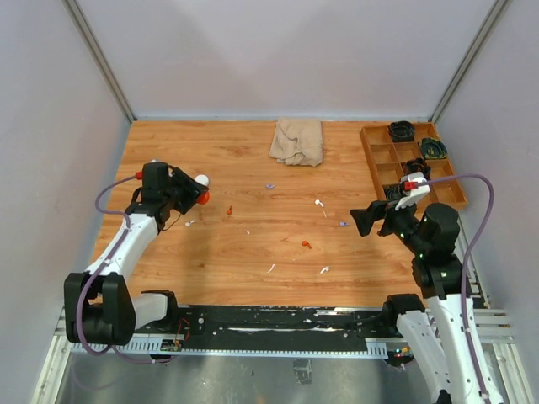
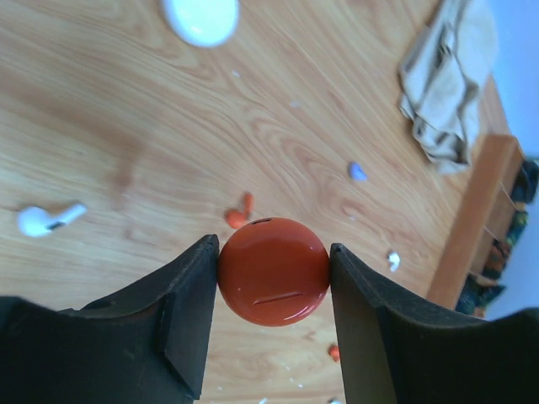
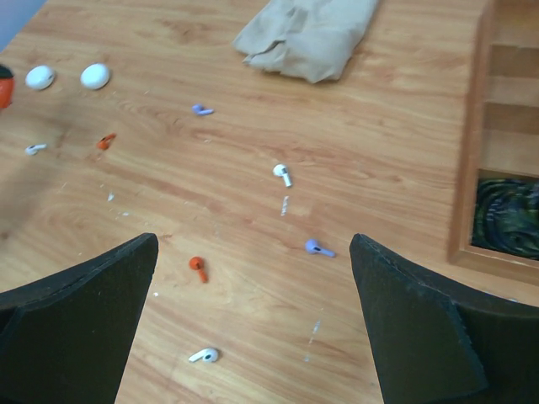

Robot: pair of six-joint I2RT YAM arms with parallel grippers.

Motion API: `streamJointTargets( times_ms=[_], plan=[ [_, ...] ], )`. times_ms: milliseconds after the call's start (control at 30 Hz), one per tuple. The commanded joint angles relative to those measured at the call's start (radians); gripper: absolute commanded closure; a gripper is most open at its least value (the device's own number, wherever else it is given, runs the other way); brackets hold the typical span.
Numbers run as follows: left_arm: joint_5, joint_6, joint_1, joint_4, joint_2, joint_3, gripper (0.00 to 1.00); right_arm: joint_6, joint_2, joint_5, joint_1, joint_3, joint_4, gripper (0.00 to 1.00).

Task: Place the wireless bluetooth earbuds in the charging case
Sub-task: Pick up the charging case at the center of the board.

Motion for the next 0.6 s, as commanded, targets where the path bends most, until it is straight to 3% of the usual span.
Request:
streamJointTargets(
  times_ms=[0, 133, 333, 567],
  plan=[
    [0.058, -0.085, -0.079, 0.103, -0.049, -0.027, 0.55, 0.044, 0.079, -0.149, 0.027, 0.018, 0.087, 0.01],
    [0.041, -0.162, -0.149, 0.177, -0.067, -0.065, 0.55, 0.067, 0.167, -0.154, 0.081, 0.017, 0.172, 0.01],
    [0.033, -0.303, -0.240, 0.315, -0.060, -0.129, 0.56, 0.058, 0.308, 0.079, 0.351, -0.007, 0.348, 0.01],
    [-0.032, -0.434, -0.345, 0.454, -0.048, -0.175, 0.55, 0.108, 0.491, 0.156, 0.516, -0.027, 0.620, 0.01]
  ],
)
